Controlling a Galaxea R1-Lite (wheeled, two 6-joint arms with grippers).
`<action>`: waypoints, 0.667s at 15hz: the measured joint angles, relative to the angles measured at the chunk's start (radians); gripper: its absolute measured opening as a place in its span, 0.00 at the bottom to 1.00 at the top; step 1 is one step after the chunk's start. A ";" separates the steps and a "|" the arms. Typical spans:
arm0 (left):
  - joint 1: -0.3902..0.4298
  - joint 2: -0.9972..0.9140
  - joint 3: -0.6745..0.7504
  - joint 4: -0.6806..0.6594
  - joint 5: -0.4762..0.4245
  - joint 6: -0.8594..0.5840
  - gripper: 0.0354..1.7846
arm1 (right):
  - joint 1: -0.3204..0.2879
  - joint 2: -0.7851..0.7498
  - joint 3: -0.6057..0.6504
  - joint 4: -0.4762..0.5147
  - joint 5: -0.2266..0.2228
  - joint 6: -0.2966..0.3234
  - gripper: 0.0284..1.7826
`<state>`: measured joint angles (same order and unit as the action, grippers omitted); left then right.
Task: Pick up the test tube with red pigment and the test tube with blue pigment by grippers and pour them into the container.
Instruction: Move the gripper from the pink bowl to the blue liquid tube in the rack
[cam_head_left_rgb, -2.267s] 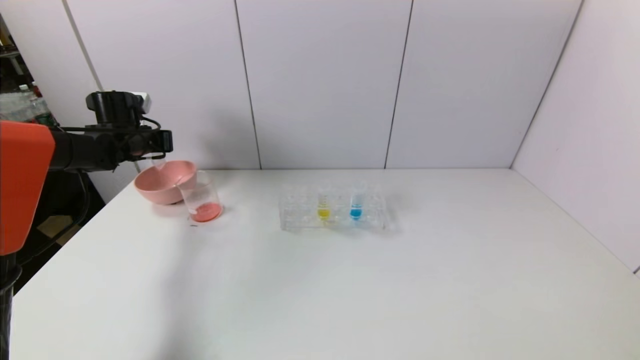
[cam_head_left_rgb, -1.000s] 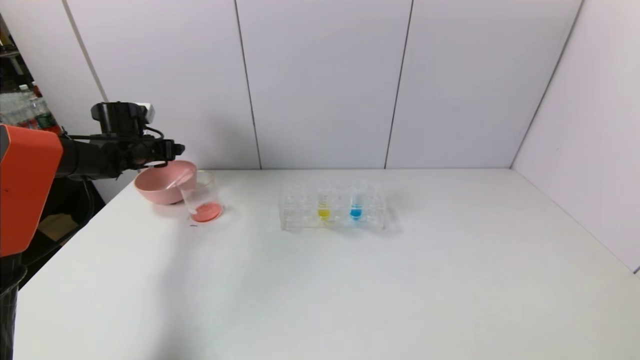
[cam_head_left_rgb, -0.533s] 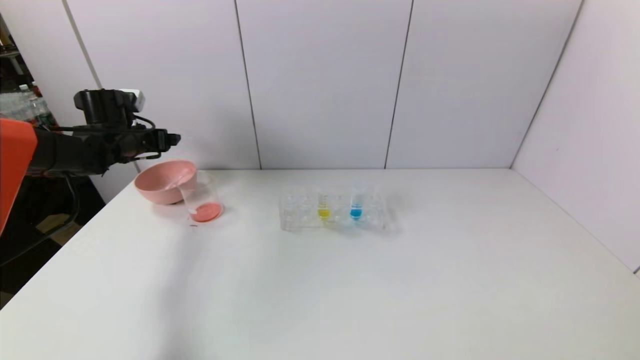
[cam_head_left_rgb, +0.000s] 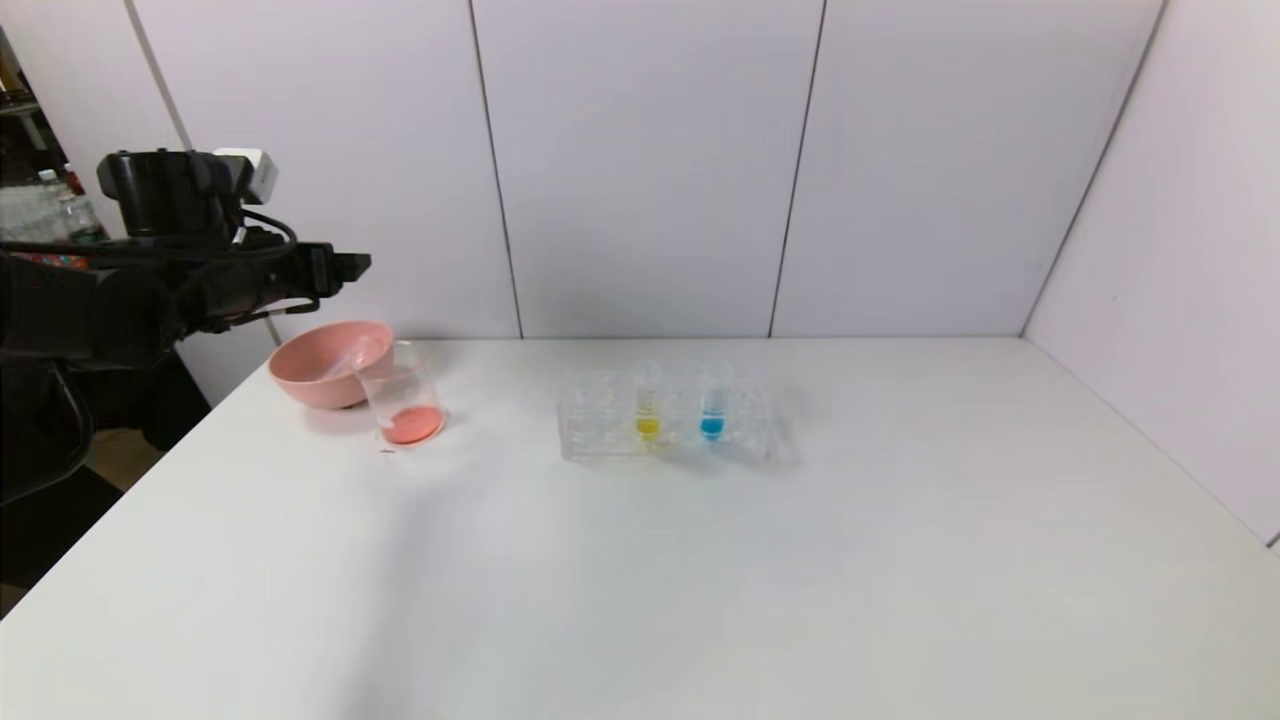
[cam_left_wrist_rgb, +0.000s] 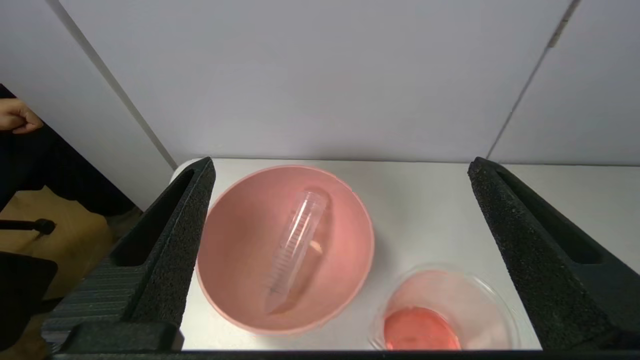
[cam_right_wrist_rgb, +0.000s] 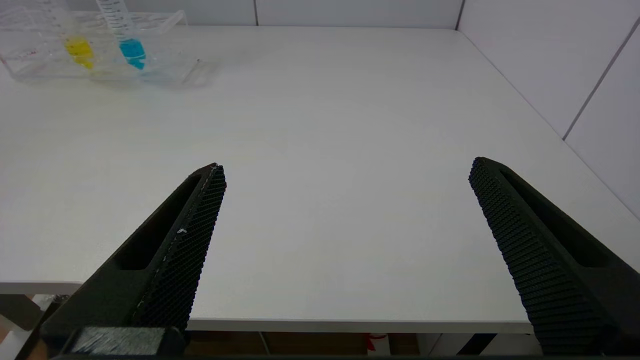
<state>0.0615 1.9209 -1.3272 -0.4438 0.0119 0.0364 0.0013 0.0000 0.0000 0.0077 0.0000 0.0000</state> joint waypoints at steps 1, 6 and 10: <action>-0.011 -0.049 0.056 -0.008 0.000 -0.001 0.99 | 0.000 0.000 0.000 0.000 0.000 0.000 1.00; -0.089 -0.295 0.300 -0.019 0.000 -0.016 0.99 | 0.000 0.000 0.000 0.000 0.000 0.000 1.00; -0.197 -0.468 0.452 -0.020 -0.011 -0.059 0.99 | 0.000 0.000 0.000 0.000 0.000 0.000 1.00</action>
<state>-0.1351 1.4532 -0.8749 -0.4636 0.0013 -0.0226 0.0013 0.0000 0.0000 0.0077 0.0000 0.0000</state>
